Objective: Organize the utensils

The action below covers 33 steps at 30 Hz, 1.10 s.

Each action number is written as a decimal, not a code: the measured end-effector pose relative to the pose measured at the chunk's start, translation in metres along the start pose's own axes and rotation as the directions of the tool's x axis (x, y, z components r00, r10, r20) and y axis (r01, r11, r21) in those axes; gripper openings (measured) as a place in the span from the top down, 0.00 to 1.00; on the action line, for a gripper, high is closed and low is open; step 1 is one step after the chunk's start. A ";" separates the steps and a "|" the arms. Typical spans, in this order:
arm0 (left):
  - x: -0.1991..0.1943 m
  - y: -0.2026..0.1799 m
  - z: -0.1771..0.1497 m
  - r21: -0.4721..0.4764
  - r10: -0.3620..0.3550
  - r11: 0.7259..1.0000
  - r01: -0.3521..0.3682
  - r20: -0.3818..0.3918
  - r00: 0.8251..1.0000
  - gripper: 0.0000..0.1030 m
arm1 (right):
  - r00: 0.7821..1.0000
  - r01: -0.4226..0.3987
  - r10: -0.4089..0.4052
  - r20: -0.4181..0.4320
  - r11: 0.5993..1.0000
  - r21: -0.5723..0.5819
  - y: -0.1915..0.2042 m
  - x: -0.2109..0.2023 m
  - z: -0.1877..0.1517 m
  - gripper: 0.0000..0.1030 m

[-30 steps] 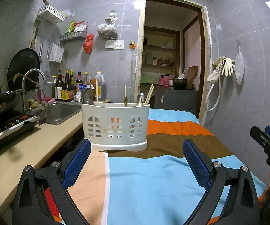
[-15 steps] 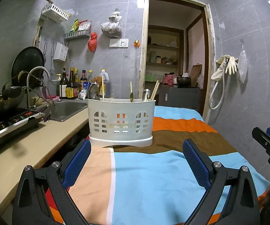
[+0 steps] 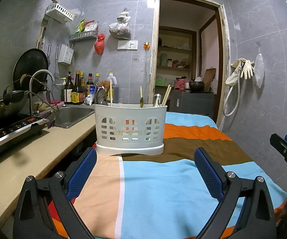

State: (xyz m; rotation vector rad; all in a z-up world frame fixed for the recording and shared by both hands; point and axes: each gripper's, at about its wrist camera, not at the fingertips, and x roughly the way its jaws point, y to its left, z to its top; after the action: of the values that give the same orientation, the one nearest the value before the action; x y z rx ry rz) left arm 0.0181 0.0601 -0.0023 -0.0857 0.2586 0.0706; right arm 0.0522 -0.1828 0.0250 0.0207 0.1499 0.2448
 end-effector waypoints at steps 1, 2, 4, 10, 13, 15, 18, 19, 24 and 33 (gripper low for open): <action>0.000 0.000 0.000 0.000 0.000 1.000 0.000 0.001 1.000 0.07 | 1.000 0.000 0.000 0.000 1.000 0.001 0.000 0.000 0.000 0.00; -0.001 0.000 0.000 0.002 0.002 1.000 -0.002 0.001 1.000 0.07 | 1.000 0.000 0.000 0.000 1.000 0.001 -0.001 0.000 0.001 0.00; 0.000 0.001 0.000 0.004 0.003 1.000 -0.003 0.002 1.000 0.07 | 1.000 0.000 0.000 0.001 1.000 0.000 -0.001 -0.001 0.001 0.00; -0.001 0.002 0.000 0.003 0.005 1.000 -0.005 0.002 1.000 0.07 | 1.000 0.000 0.000 0.001 1.000 0.001 -0.001 0.000 0.001 0.00; -0.001 0.002 0.000 0.003 0.005 1.000 -0.005 0.002 1.000 0.07 | 1.000 0.000 0.000 0.001 1.000 0.001 -0.001 0.000 0.001 0.00; -0.001 0.002 0.000 0.004 0.005 1.000 -0.005 0.001 1.000 0.07 | 1.000 0.000 0.000 0.000 1.000 0.001 -0.001 0.000 0.000 0.00; -0.001 0.002 0.000 0.004 0.006 1.000 -0.006 0.003 1.000 0.07 | 1.000 -0.001 0.001 0.002 1.000 0.000 -0.001 -0.001 0.000 0.00; -0.001 0.002 0.000 0.004 0.005 1.000 -0.005 0.002 1.000 0.07 | 1.000 -0.001 0.001 0.003 1.000 -0.001 -0.001 -0.001 0.000 0.00; -0.002 0.003 0.000 0.003 0.007 1.000 -0.007 0.003 1.000 0.07 | 1.000 -0.001 0.001 0.002 1.000 0.001 -0.001 -0.001 0.001 0.00; -0.002 0.003 0.000 0.003 0.006 1.000 -0.006 0.003 1.000 0.07 | 1.000 -0.001 0.001 0.000 1.000 0.002 -0.001 -0.001 0.001 0.00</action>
State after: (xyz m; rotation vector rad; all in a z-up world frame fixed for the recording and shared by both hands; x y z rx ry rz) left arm 0.0160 0.0631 -0.0020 -0.0815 0.2562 0.0761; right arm 0.0518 -0.1837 0.0258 0.0222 0.1504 0.2452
